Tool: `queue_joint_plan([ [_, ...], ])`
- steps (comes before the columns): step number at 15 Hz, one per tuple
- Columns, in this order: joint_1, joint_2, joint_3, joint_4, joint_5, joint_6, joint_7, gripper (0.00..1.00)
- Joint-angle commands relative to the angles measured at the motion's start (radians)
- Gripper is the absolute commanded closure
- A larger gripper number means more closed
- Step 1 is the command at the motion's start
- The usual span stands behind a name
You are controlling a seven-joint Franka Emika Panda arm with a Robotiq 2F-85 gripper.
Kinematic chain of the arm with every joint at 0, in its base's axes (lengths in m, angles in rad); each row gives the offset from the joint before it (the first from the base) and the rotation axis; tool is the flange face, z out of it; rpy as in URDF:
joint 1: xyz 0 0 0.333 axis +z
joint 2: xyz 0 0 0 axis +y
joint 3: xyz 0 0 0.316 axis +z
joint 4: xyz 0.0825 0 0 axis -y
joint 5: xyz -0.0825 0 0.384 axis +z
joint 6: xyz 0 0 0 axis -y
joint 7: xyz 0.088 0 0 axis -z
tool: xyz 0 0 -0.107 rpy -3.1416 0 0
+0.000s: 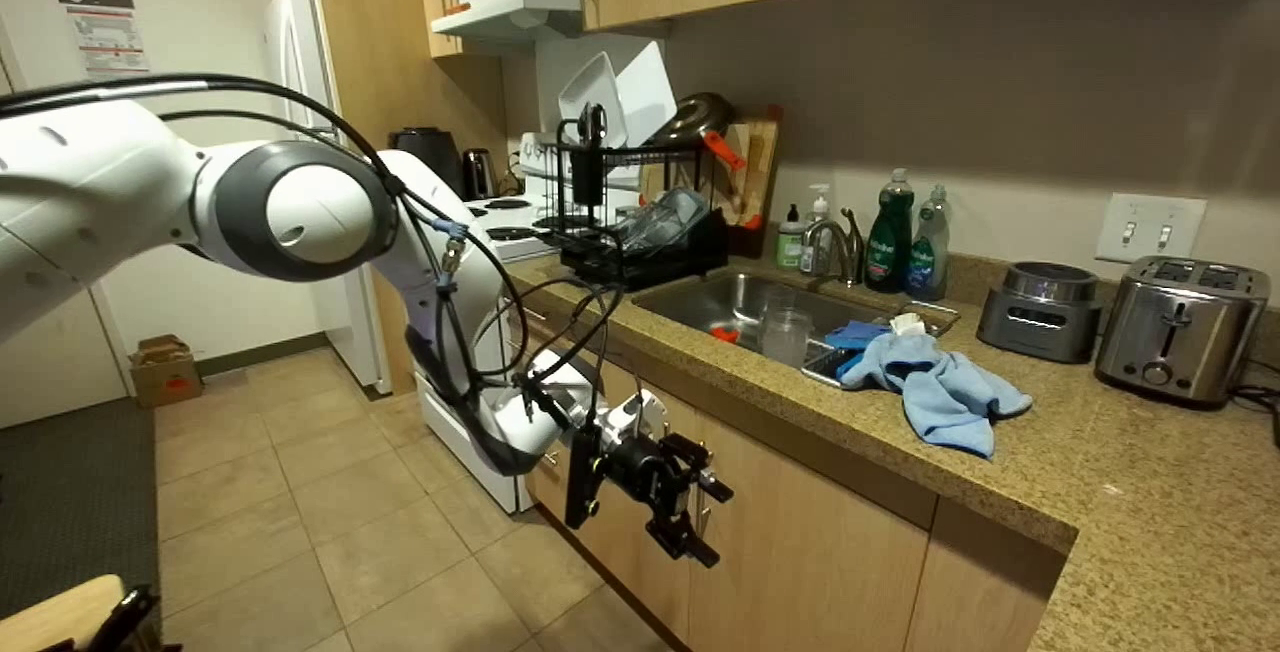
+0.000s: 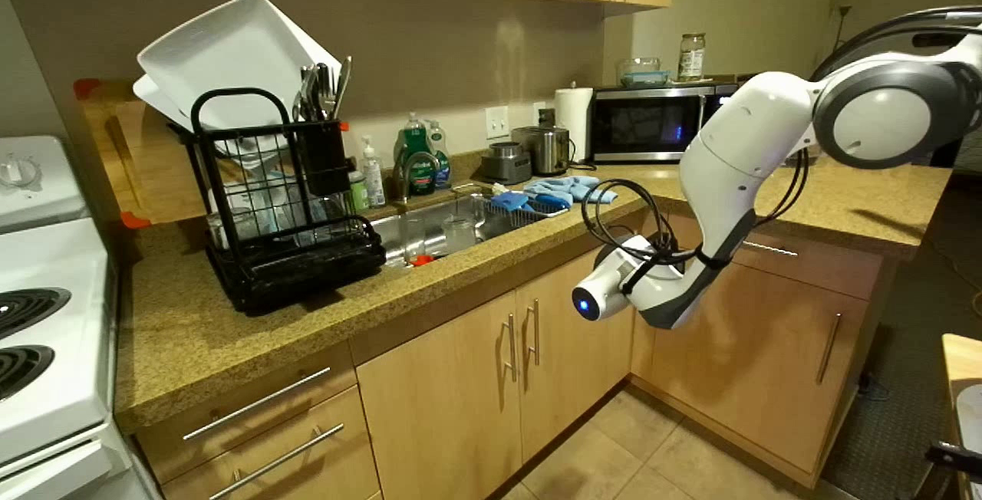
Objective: Pull open the top rightmost drawer fully
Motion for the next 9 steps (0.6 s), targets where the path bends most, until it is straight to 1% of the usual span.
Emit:
queue_joint_plan([
  [1, -0.058, 0.071, -0.004, 0.118, -0.005, 0.023, -0.093, 0.00],
  [5, -0.123, 0.082, 0.000, 0.184, 0.024, 0.100, -0.201, 0.00],
  [9, -0.162, 0.073, -0.006, 0.224, 0.049, 0.161, -0.275, 0.00],
])
